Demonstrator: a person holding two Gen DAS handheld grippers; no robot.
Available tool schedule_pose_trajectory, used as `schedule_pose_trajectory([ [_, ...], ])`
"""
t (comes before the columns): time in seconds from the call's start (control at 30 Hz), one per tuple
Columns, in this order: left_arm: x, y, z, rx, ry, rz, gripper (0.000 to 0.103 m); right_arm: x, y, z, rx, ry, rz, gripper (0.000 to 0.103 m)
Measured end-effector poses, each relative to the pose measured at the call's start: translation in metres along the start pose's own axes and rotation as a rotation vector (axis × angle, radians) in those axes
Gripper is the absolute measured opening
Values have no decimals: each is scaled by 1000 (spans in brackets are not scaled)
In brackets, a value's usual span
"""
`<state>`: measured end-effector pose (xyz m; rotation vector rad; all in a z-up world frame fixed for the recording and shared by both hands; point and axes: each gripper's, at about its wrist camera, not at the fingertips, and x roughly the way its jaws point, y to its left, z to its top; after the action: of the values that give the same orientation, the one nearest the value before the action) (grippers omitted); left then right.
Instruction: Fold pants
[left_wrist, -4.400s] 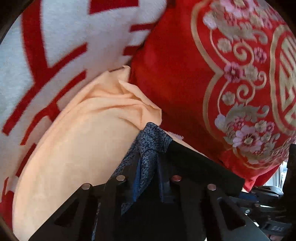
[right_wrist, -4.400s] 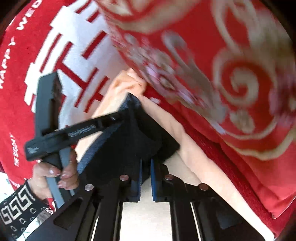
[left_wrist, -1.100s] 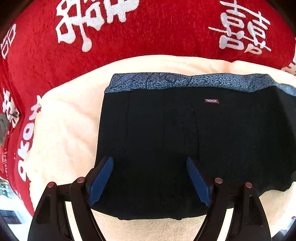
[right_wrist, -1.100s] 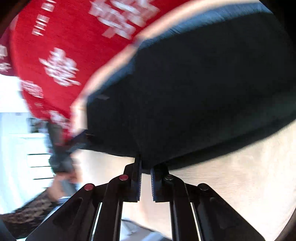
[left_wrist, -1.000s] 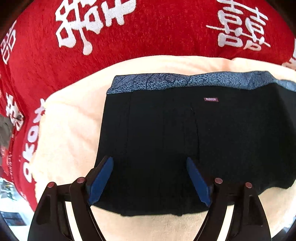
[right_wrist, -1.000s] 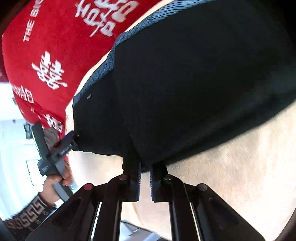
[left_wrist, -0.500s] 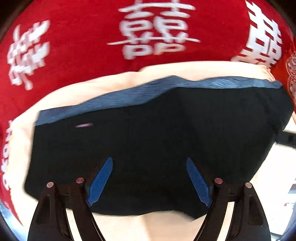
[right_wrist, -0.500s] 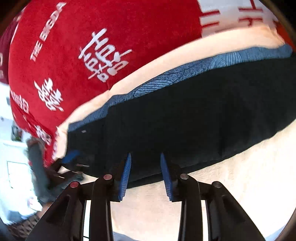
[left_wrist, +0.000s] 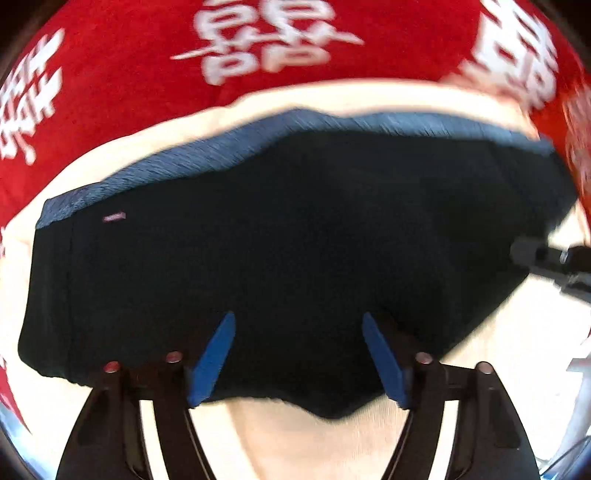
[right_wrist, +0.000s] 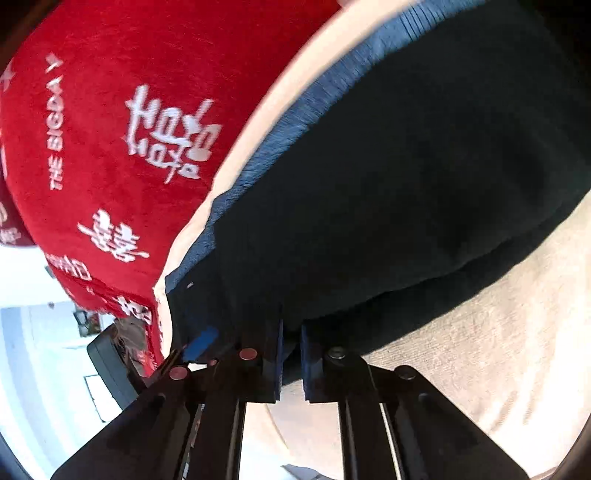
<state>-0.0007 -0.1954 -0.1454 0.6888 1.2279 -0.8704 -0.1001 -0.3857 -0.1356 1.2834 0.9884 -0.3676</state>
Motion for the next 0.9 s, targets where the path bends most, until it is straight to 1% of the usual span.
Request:
schedule_pose_trajectory([
  [0.03,1,-9,-7,43,-28,39,72,1,0,-6,-32,7,-51,7],
  [0.07,1,-13,-11,59,-55,56,72,5,-4,-11,-46,19,-103,7],
  [0.1,1,-15,-13,70,-66,67,72,7,-11,-13,-40,27,-126,7],
  [0.13,2,-14,-12,55,-64,59,72,10,-20,-15,-18,32,-125,7],
  [0.17,3,-11,-11,28,-51,41,72,11,-26,-16,18,29,-101,7],
  [0.2,2,-4,-10,-7,-33,17,72,12,-26,-15,24,28,-96,7],
  [0.23,2,1,-7,-43,-12,-7,72,11,-25,-16,11,27,-100,7],
  [0.3,-1,8,-3,-93,18,-8,72,8,-20,-17,-31,37,-121,8],
  [0.33,-5,11,0,-115,17,-5,72,6,-18,-17,-46,47,-131,8],
  [0.37,-12,13,4,-131,-3,-10,72,2,-16,-18,-61,52,-140,10],
  [0.4,-17,12,10,-138,-27,-12,72,-4,-13,-19,-87,48,-163,11],
  [0.47,-21,9,18,-133,-67,-4,72,-20,-6,-15,-142,10,-186,11],
  [0.53,-17,3,39,-111,-103,23,72,-30,2,-7,-191,-24,-193,13],
  [0.6,-9,4,62,-106,-113,68,72,-32,13,12,-252,-42,-209,23],
  [0.63,-2,6,77,-118,-116,81,72,-29,18,25,-274,-49,-211,25],
  [0.67,5,10,87,-134,-112,73,72,-26,21,34,-285,-52,-206,26],
  [0.7,13,22,95,-148,-100,67,72,-19,27,47,-297,-53,-199,26],
  [0.77,36,26,115,-177,-64,68,72,0,36,72,-328,-53,-210,26],
  [0.8,45,22,126,-180,-69,70,73,8,39,77,-343,-47,-217,26],
  [0.87,53,24,130,-187,-92,103,89,28,39,88,-377,-32,-252,26],
  [0.9,59,28,131,-205,-92,100,91,39,37,92,-393,-14,-296,26],
])
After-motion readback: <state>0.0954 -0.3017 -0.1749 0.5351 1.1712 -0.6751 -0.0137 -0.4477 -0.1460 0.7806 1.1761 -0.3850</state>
